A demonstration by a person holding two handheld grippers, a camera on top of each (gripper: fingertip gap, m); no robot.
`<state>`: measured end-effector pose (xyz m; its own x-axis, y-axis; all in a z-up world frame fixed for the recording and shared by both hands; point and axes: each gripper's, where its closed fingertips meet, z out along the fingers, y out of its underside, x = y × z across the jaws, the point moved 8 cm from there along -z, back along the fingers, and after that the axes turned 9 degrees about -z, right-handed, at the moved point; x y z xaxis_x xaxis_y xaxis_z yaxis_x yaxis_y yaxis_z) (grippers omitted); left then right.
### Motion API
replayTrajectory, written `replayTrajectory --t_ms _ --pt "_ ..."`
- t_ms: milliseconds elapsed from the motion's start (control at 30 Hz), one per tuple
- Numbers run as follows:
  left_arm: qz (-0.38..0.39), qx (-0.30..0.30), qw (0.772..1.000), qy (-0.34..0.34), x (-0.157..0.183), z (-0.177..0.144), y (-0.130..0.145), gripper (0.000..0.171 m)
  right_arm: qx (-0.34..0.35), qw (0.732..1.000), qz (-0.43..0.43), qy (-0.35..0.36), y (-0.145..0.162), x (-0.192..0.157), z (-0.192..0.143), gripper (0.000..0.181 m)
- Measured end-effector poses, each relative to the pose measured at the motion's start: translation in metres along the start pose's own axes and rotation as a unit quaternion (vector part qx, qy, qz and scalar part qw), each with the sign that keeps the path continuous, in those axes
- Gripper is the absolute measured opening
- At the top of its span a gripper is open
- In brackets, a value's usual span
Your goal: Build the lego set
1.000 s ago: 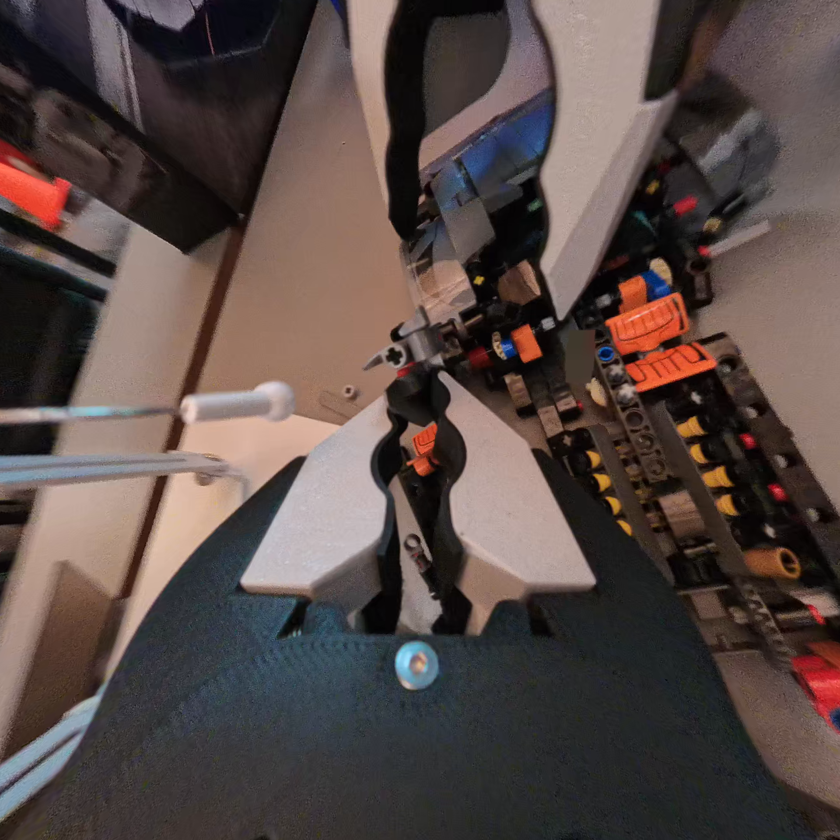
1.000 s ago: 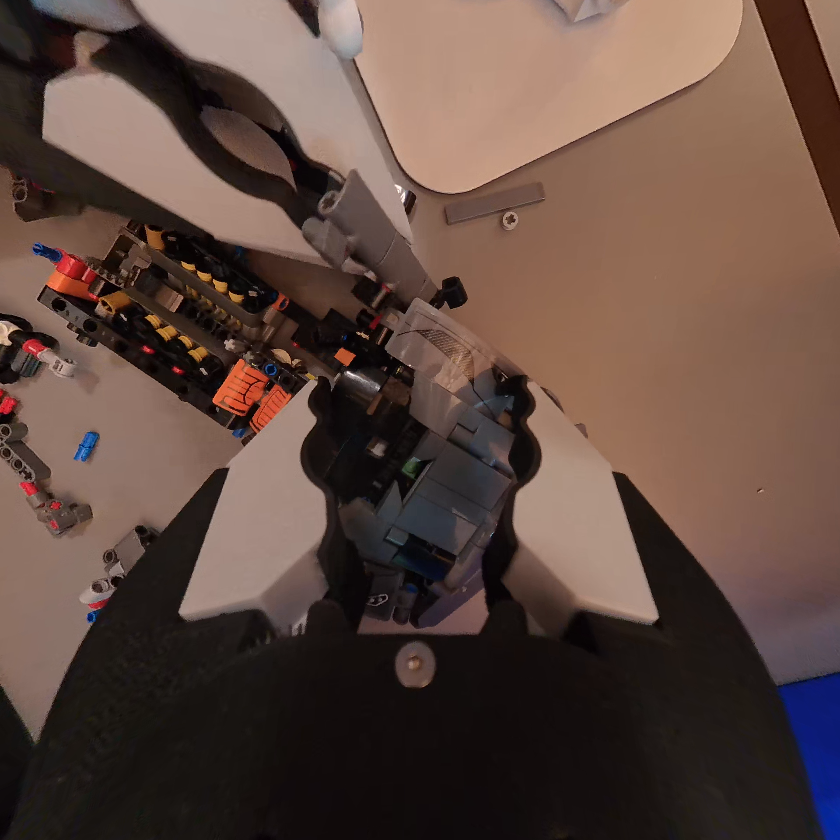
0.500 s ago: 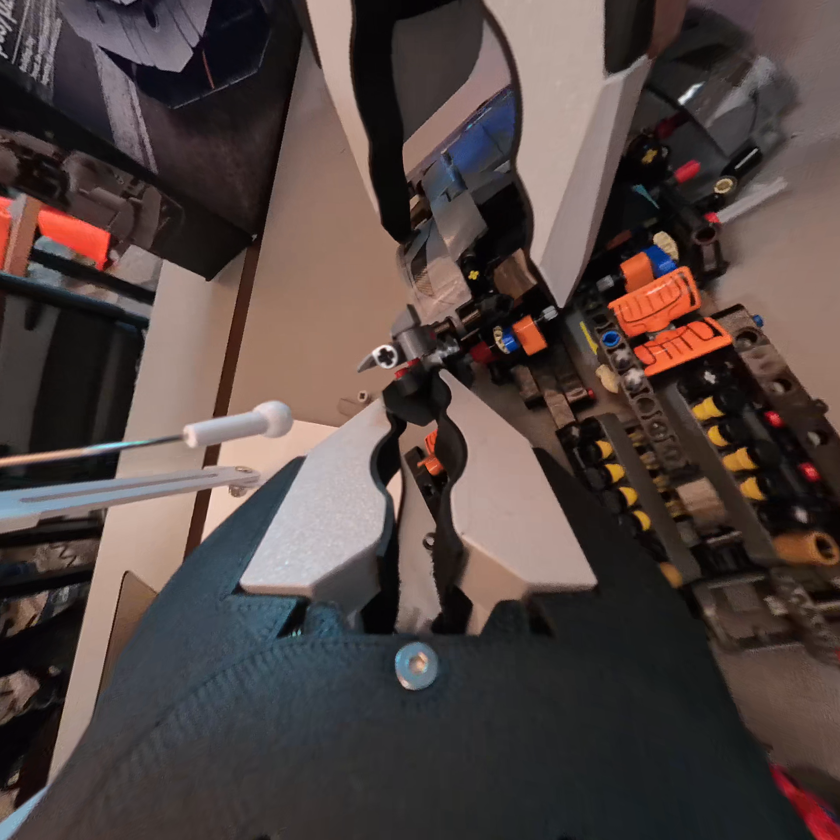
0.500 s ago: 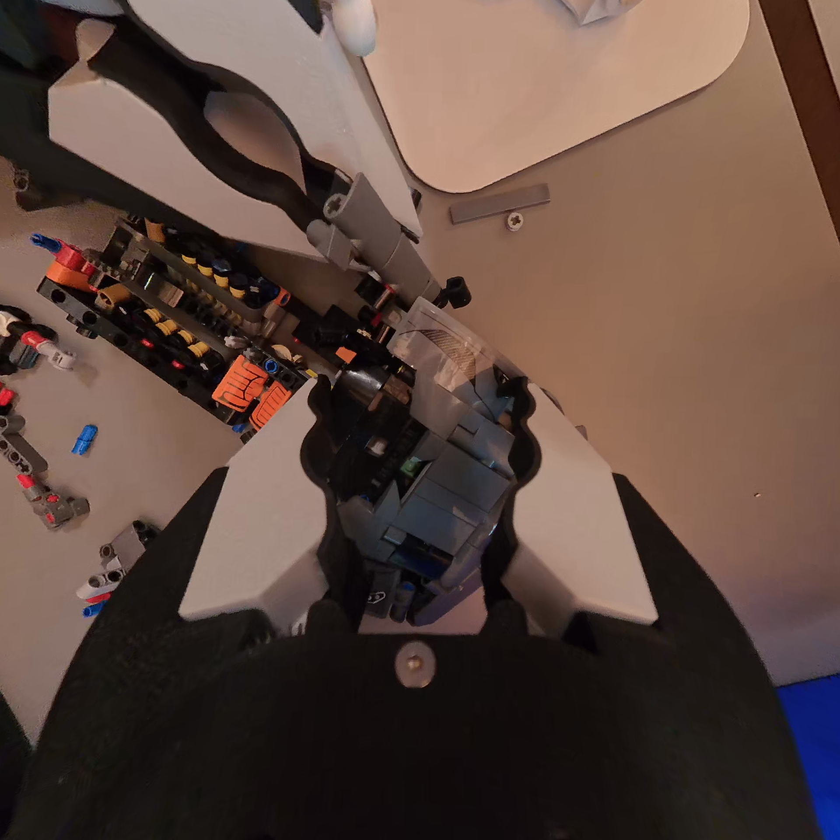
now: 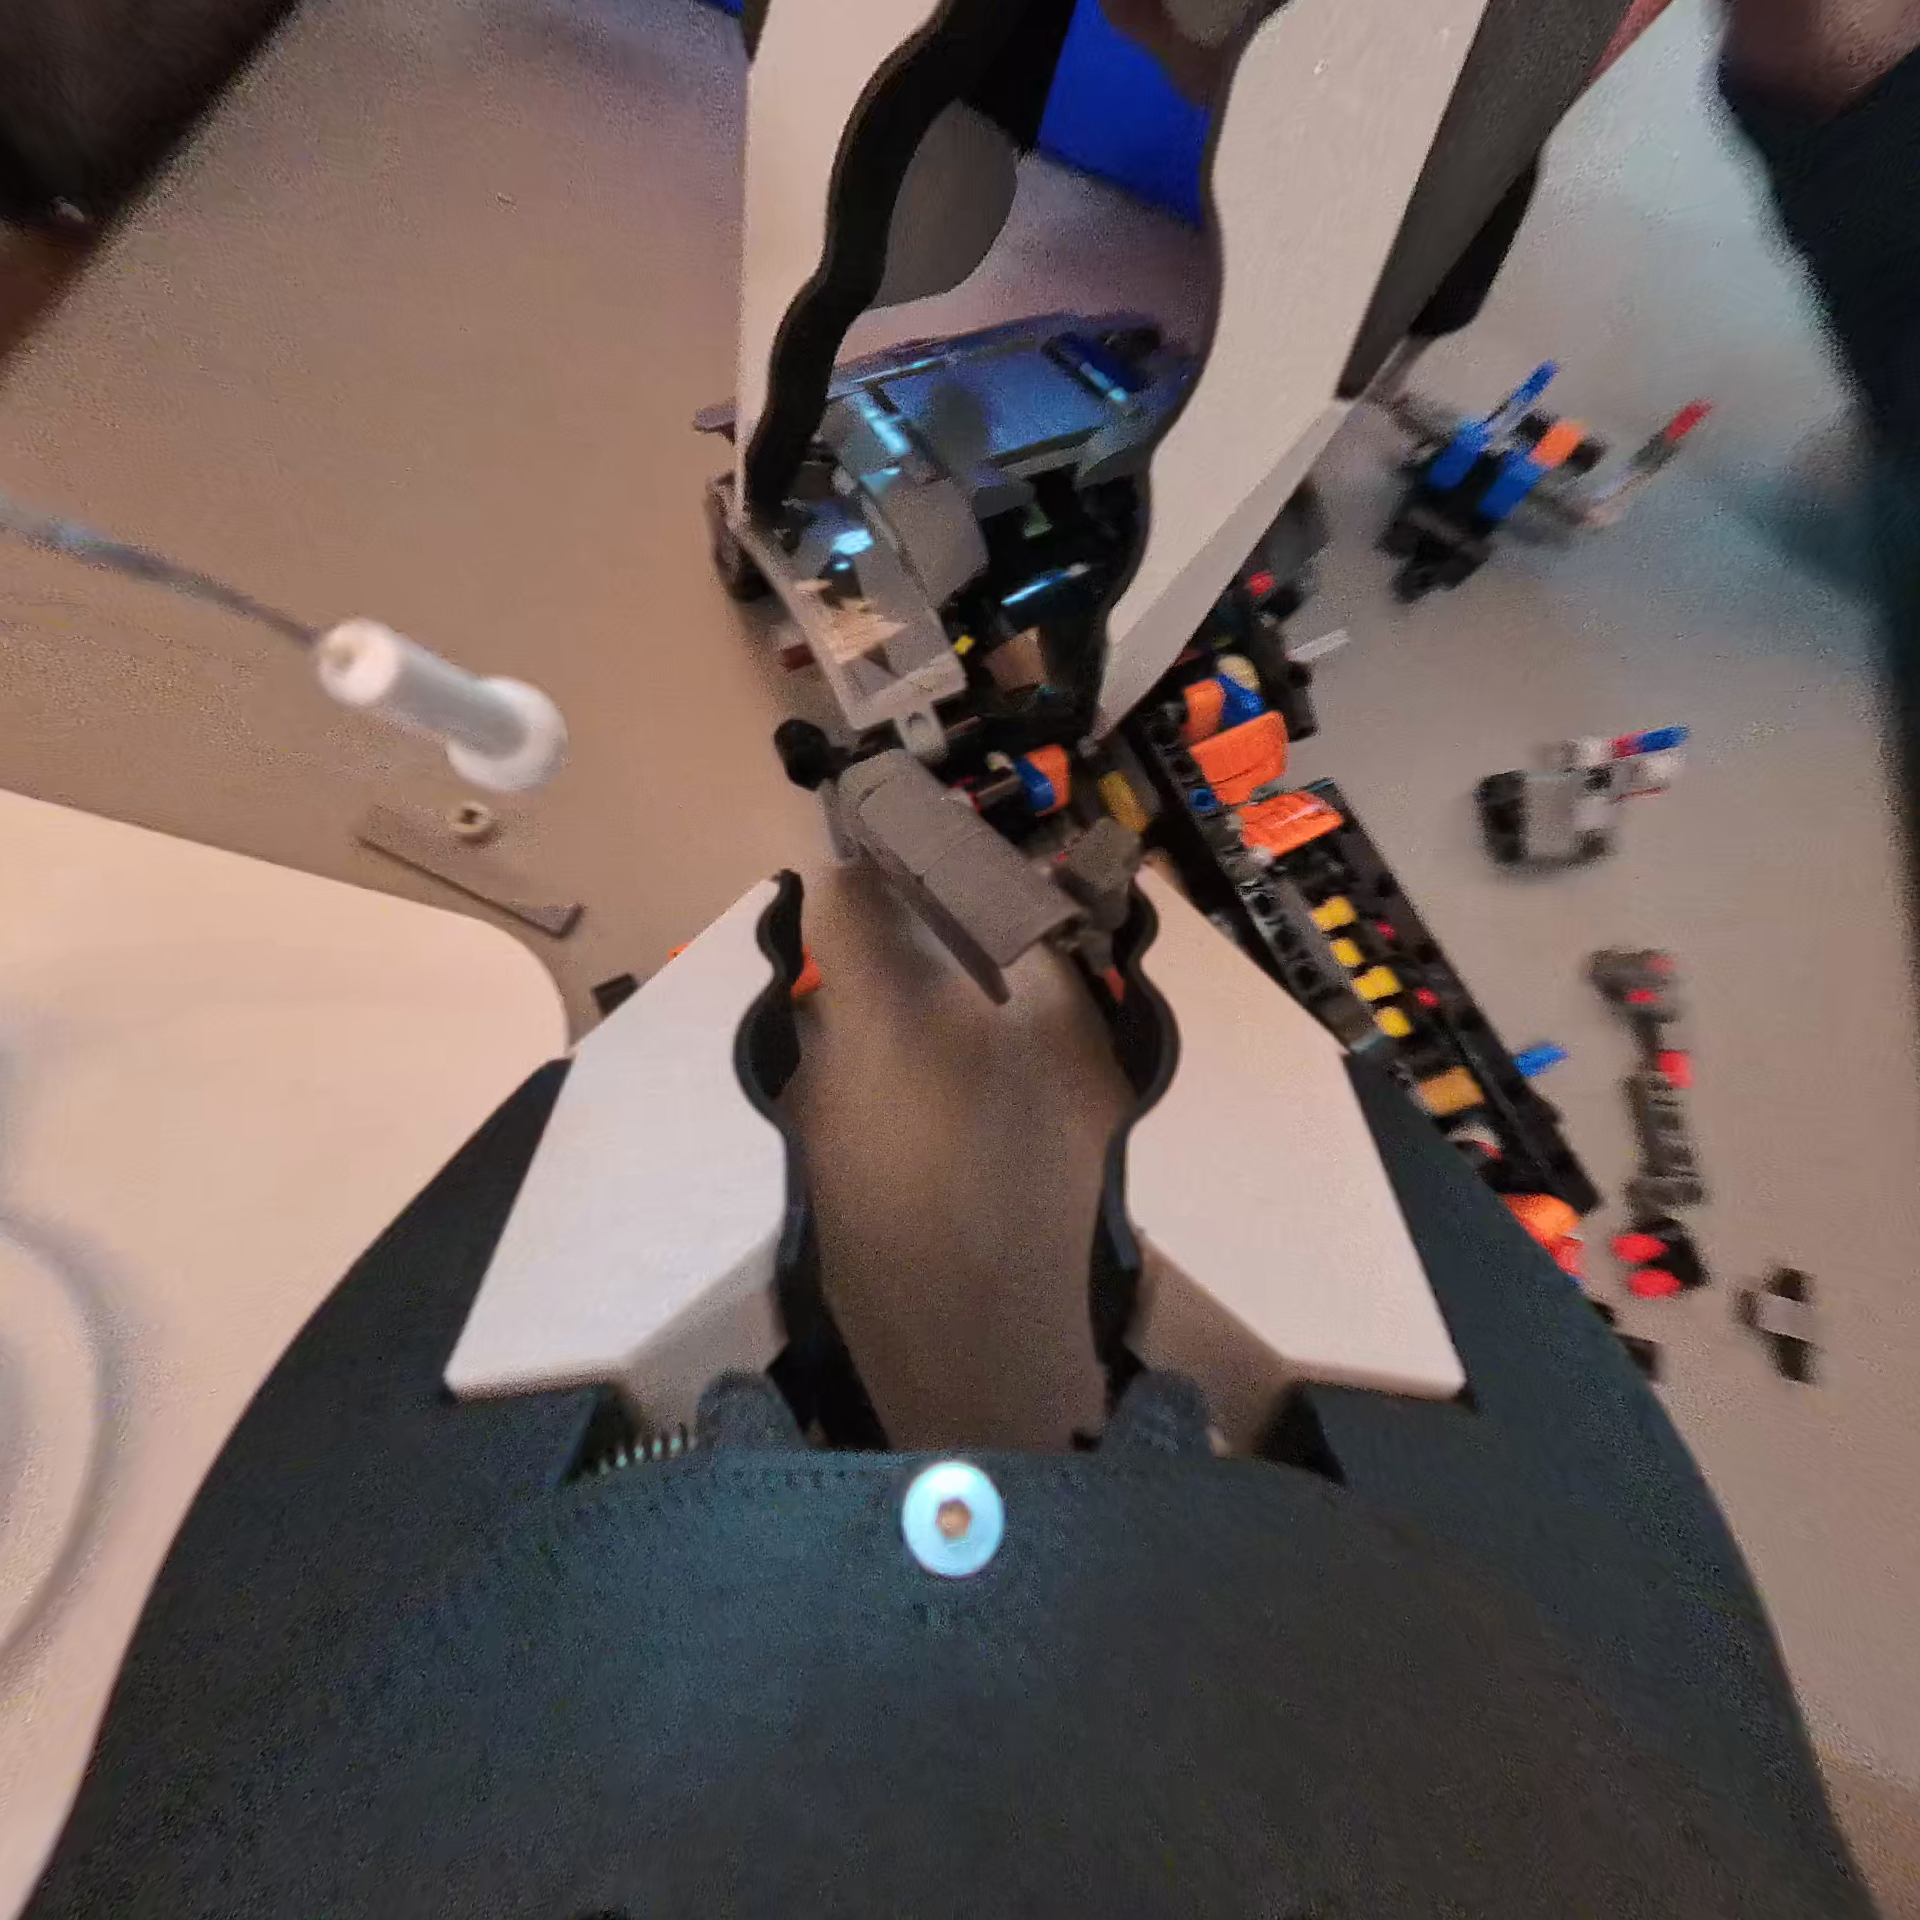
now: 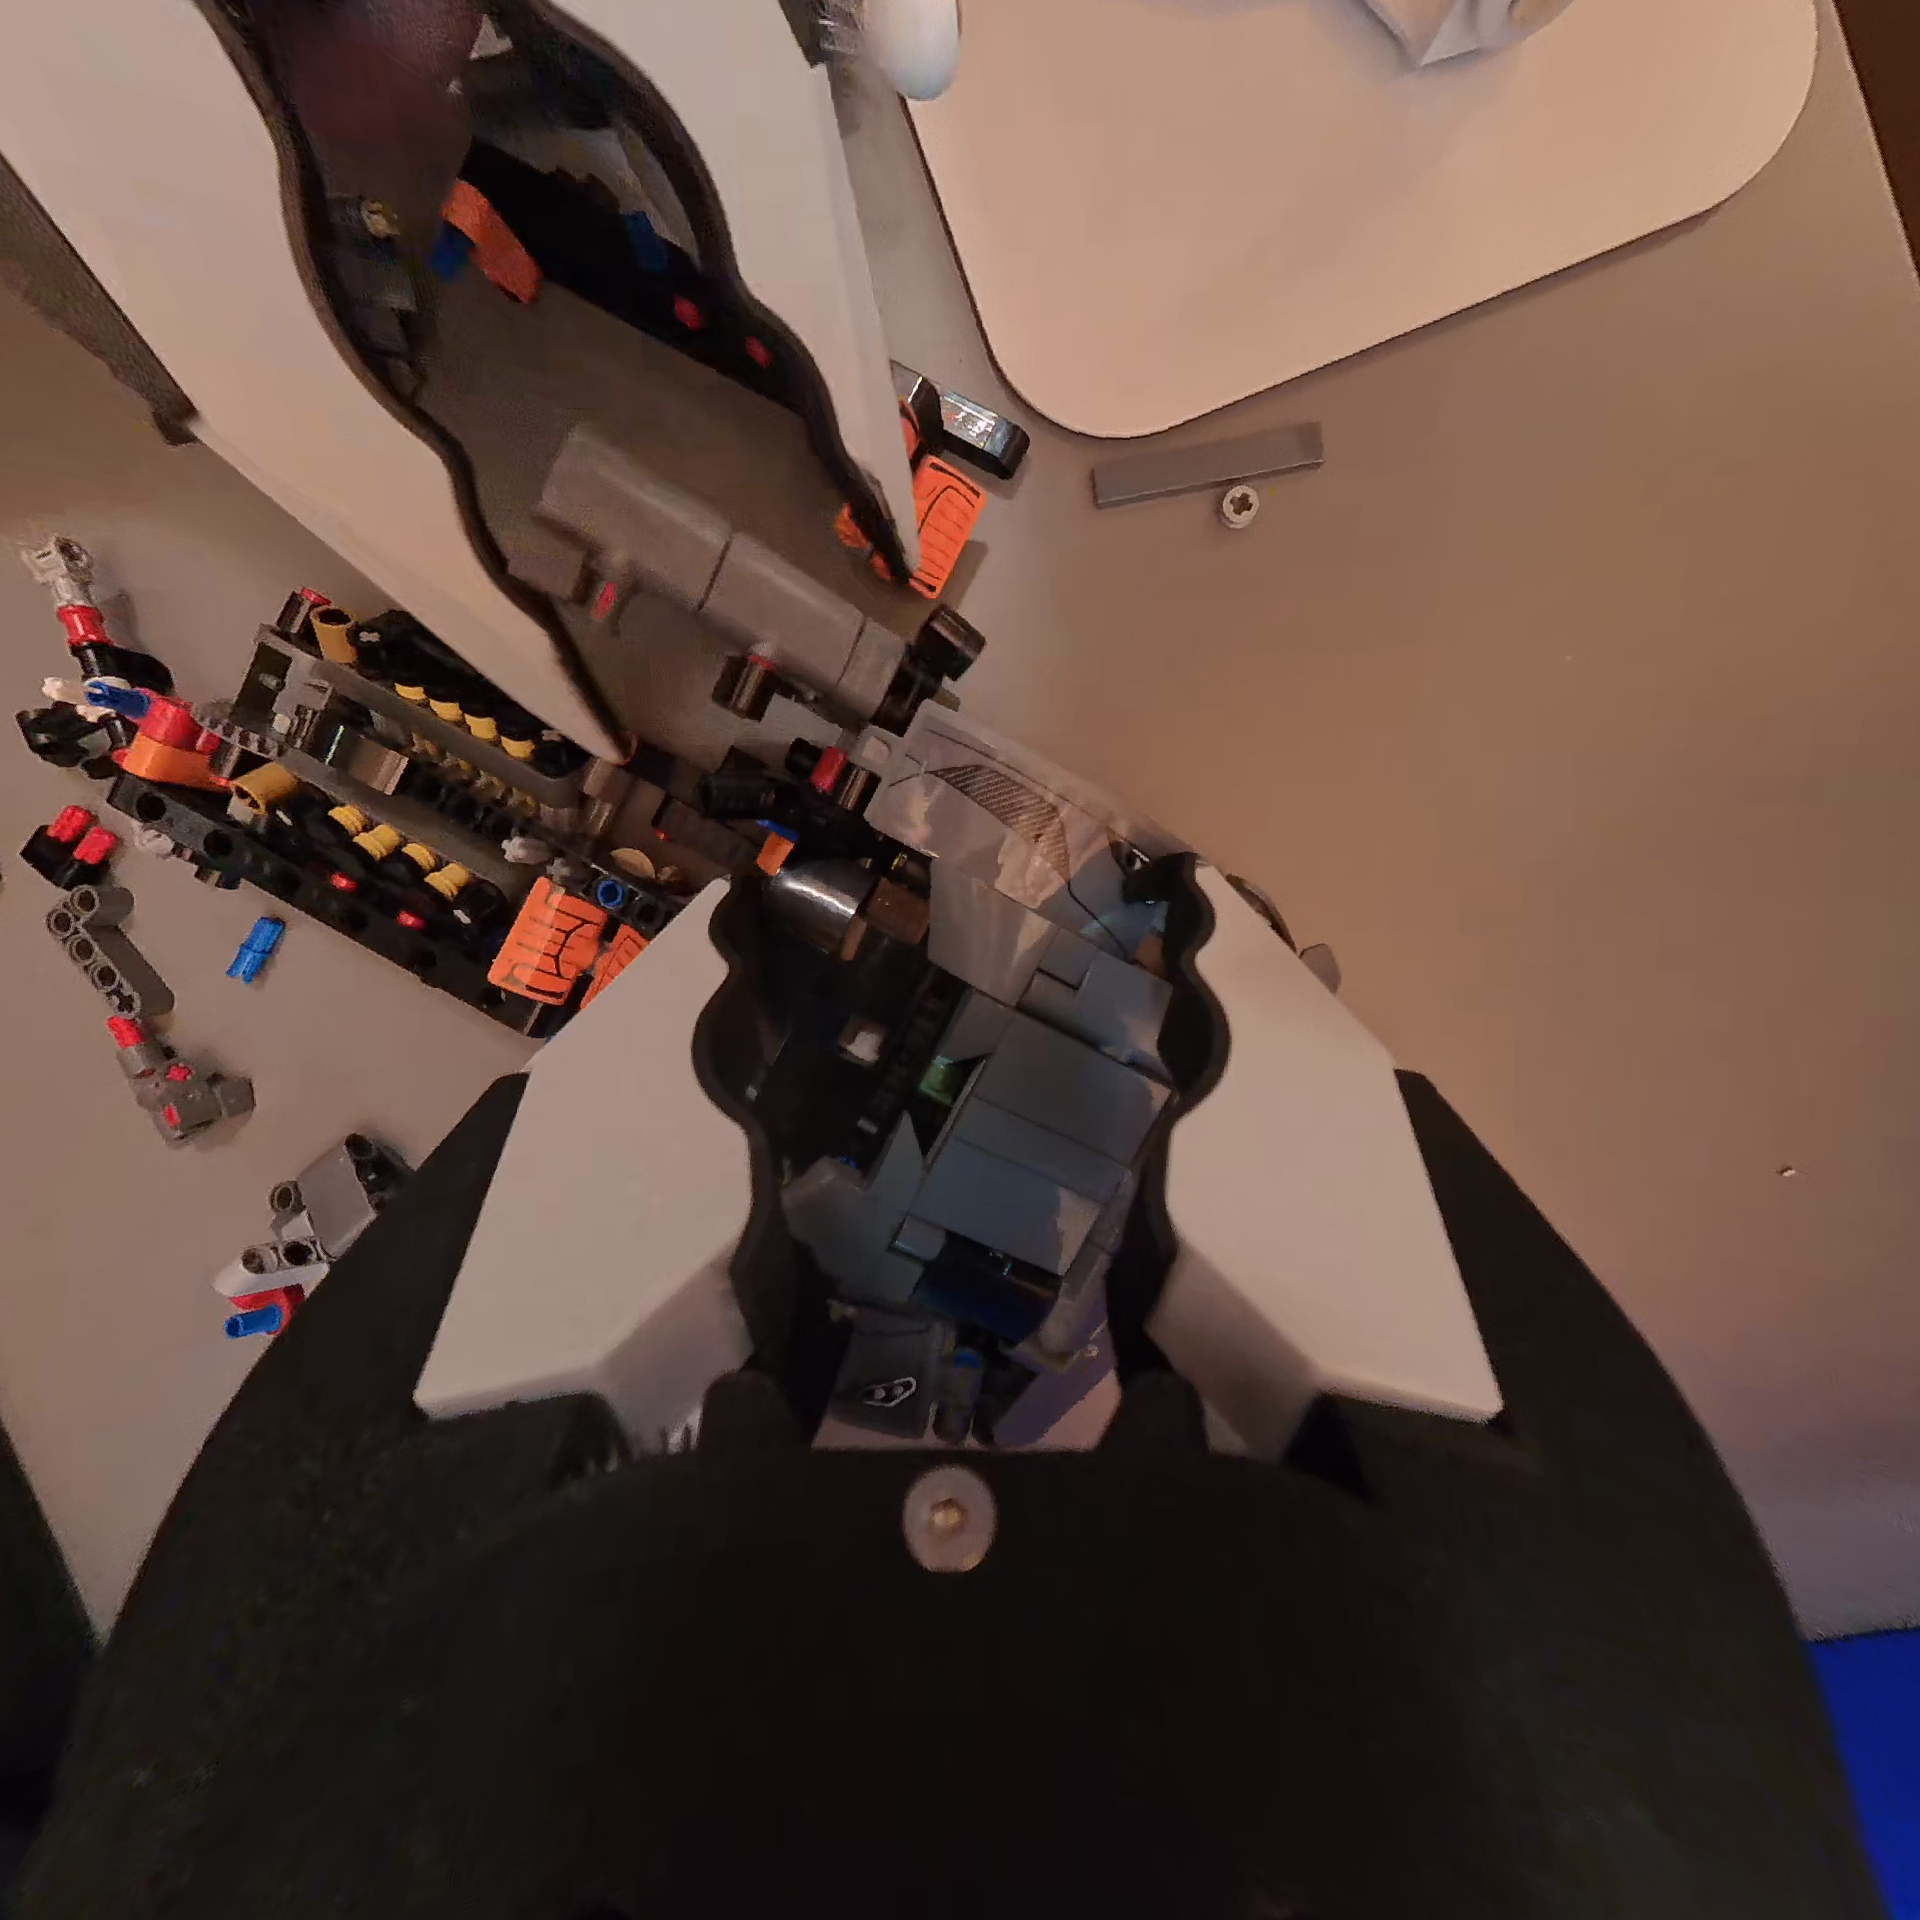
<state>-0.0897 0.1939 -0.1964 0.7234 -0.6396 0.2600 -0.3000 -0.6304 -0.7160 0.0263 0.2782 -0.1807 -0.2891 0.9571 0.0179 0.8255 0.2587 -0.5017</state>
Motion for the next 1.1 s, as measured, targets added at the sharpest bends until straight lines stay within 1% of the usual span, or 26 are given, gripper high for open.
replayTrajectory --t_ms 33,67,100,133,167,200,233,267,333,400,533,567,600,633,700,900,967,1033,1100 --pt "-0.013 -0.006 1.0 0.02 -0.001 -0.002 0.002 0.062 0.001 1.0 -0.001 -0.001 0.0 0.0 0.0 0.079" --pt "-0.012 -0.012 1.0 0.006 -0.002 -0.002 0.002 0.056 0.001 1.0 -0.001 -0.002 0.0 0.0 0.0 0.078" --pt "0.007 -0.013 1.0 -0.013 -0.001 0.001 0.001 0.052 0.0 1.0 -0.003 -0.003 0.0 -0.001 0.0 0.078" --pt "0.025 -0.022 0.999 -0.021 0.003 0.005 0.001 0.047 0.0 1.0 -0.005 -0.005 -0.001 -0.002 0.0 0.078" --pt "0.031 -0.036 0.998 -0.039 0.005 0.012 0.0 0.045 0.001 1.0 -0.007 -0.007 -0.002 -0.003 0.001 0.078" --pt "0.034 -0.043 0.997 -0.061 0.005 0.019 0.0 0.035 -0.001 1.0 -0.008 -0.006 -0.002 -0.004 0.001 0.078" --pt "0.038 -0.051 0.995 -0.075 0.006 0.023 -0.001 0.032 -0.003 1.0 -0.008 -0.005 -0.003 -0.004 0.001 0.078" --pt "0.044 -0.051 0.994 -0.083 0.006 0.024 -0.002 0.032 -0.003 1.0 -0.006 -0.004 -0.002 -0.004 0.001 0.077" --pt "0.02 -0.046 0.995 -0.087 0.005 0.023 -0.003 0.028 -0.001 1.0 -0.005 -0.005 -0.002 -0.004 0.001 0.078" --pt "0.024 -0.048 0.994 -0.095 0.006 0.023 -0.003 0.027 -0.002 1.0 -0.006 -0.004 -0.003 -0.004 0.002 0.078" --pt "0.089 -0.086 0.981 -0.151 0.013 0.022 -0.007 0.027 0.001 1.0 -0.008 -0.005 -0.003 -0.005 0.002 0.077" --pt "0.111 -0.093 0.977 -0.157 0.014 0.022 -0.007 0.027 0.004 1.0 -0.009 -0.007 -0.003 -0.005 0.002 0.078" --pt "0.154 -0.099 0.969 -0.165 0.016 0.021 -0.006 0.028 0.006 1.0 -0.012 -0.01 -0.004 -0.006 0.002 0.078" --pt "0.179 -0.105 0.964 -0.167 0.017 0.019 -0.005 0.027 0.009 1.0 -0.014 -0.012 -0.005 -0.008 0.003 0.077" --pt "0.177 -0.117 0.963 -0.166 0.017 0.016 -0.004 0.027 0.007 1.0 -0.021 -0.014 -0.008 -0.01 0.005 0.077" --pt "0.202 -0.13 0.964 -0.113 0.023 0.006 0.002 0.026 0.014 0.998 -0.049 -0.041 -0.012 -0.02 0.006 0.078" --pt "0.175 -0.115 0.973 -0.093 0.02 0.005 0.004 0.025 0.021 0.998 -0.049 -0.045 -0.011 -0.02 0.006 0.077" --pt "0.118 -0.087 0.987 -0.061 0.012 0.004 0.008 0.025 0.018 0.998 -0.045 -0.038 -0.012 -0.02 0.007 0.077" --pt "0.069 -0.074 0.993 -0.058 0.006 0.003 0.009 0.026 0.013 0.999 -0.039 -0.027 -0.014 -0.019 0.008 0.078"
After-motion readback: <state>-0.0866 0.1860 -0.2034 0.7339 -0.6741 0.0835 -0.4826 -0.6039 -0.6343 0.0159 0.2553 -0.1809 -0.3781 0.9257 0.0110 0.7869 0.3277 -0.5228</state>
